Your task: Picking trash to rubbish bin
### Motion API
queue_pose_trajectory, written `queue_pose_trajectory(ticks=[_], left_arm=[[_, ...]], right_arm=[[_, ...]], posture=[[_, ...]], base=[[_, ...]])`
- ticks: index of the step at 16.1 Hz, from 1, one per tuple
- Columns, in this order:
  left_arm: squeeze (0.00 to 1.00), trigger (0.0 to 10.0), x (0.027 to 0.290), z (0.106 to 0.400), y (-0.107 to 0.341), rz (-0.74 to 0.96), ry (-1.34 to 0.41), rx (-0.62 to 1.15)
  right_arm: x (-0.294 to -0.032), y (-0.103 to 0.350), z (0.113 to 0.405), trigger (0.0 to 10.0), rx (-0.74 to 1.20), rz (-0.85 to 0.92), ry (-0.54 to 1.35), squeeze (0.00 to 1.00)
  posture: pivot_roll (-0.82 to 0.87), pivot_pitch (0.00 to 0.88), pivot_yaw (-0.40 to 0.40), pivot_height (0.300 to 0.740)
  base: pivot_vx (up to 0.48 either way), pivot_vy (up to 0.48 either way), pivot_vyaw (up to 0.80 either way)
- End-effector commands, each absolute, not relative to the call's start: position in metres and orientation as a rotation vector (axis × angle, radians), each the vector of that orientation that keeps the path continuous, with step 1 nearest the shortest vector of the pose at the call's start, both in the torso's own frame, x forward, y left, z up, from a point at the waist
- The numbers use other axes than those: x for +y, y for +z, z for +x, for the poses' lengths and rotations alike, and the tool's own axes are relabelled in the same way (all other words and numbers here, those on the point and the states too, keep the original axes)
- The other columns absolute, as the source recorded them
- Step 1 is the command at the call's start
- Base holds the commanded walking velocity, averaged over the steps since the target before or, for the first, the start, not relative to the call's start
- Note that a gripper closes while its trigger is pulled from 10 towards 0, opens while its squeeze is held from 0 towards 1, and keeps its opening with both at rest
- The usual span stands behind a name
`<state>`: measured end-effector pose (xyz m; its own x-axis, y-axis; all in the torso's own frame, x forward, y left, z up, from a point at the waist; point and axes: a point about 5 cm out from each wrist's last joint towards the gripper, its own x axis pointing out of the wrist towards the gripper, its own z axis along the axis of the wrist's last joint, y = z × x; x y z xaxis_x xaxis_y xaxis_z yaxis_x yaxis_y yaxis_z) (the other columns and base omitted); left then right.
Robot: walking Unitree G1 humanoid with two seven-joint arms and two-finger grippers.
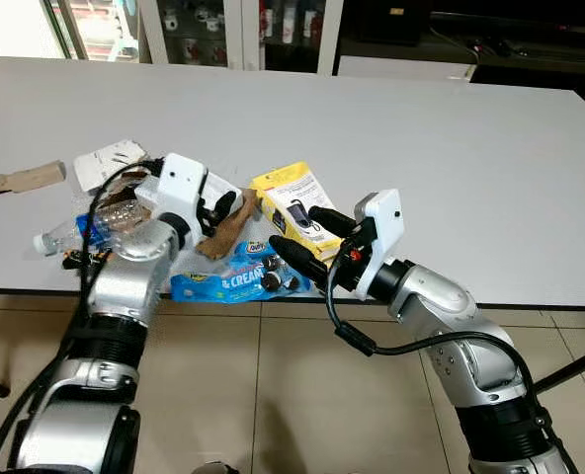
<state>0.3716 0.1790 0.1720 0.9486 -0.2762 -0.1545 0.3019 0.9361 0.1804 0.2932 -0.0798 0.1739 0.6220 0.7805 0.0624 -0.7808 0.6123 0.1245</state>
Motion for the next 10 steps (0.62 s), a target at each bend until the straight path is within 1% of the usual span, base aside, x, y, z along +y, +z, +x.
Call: queue_pose_trajectory(ticks=[1, 2, 3, 4, 5, 6, 8, 10], left_arm=[[1.0, 10.0, 0.179, 0.374, 0.186, 0.246, -0.303, 0.108], [1.0, 10.0, 0.18, 0.374, 0.189, 0.268, -0.303, 0.1], [0.0, 10.0, 0.182, 0.375, 0.195, 0.298, -0.305, 0.09], [0.0, 10.0, 0.183, 0.375, 0.2, 0.334, -0.327, 0.095], [0.0, 10.0, 0.183, 0.373, 0.203, 0.39, -0.399, 0.11], [0.0, 10.0, 0.183, 0.372, 0.204, 0.397, -0.422, 0.118], [0.0, 10.0, 0.195, 0.374, 0.205, 0.433, -0.434, 0.152], [0.0, 10.0, 0.199, 0.372, 0.201, 0.453, -0.504, 0.216]], right_arm=[[-0.08, 0.176, 0.293, 10.0, -0.012, 0.136, 0.907, 0.0], [-0.08, 0.175, 0.293, 10.0, -0.011, 0.136, 0.907, 0.0], [-0.08, 0.175, 0.293, 10.0, -0.01, 0.136, 0.907, 0.0], [-0.08, 0.175, 0.293, 10.0, -0.01, 0.136, 0.908, 0.0], [-0.08, 0.175, 0.294, 10.0, -0.009, 0.137, 0.909, 0.0], [-0.079, 0.175, 0.294, 10.0, -0.009, 0.138, 0.909, 0.0], [-0.078, 0.175, 0.294, 10.0, -0.009, 0.139, 0.913, 0.0], [-0.078, 0.175, 0.294, 10.0, -0.009, 0.139, 0.912, 0.0]], posture=[[-0.02, 0.066, -0.038, 0.74], [-0.02, 0.066, -0.039, 0.74], [-0.02, 0.066, -0.039, 0.74], [-0.02, 0.066, -0.04, 0.74], [-0.01, 0.063, -0.04, 0.74], [-0.01, 0.063, -0.039, 0.74], [-0.01, 0.062, -0.036, 0.74], [-0.01, 0.061, -0.035, 0.74]], base=[[0.0, 0.0, 0.0], [0.0, 0.0, 0.0], [0.0, 0.0, 0.0], [0.0, 0.0, 0.0], [0.0, 0.0, 0.0], [0.0, 0.0, 0.0], [0.0, 0.0, 0.0], [0.0, 0.0, 0.0]])
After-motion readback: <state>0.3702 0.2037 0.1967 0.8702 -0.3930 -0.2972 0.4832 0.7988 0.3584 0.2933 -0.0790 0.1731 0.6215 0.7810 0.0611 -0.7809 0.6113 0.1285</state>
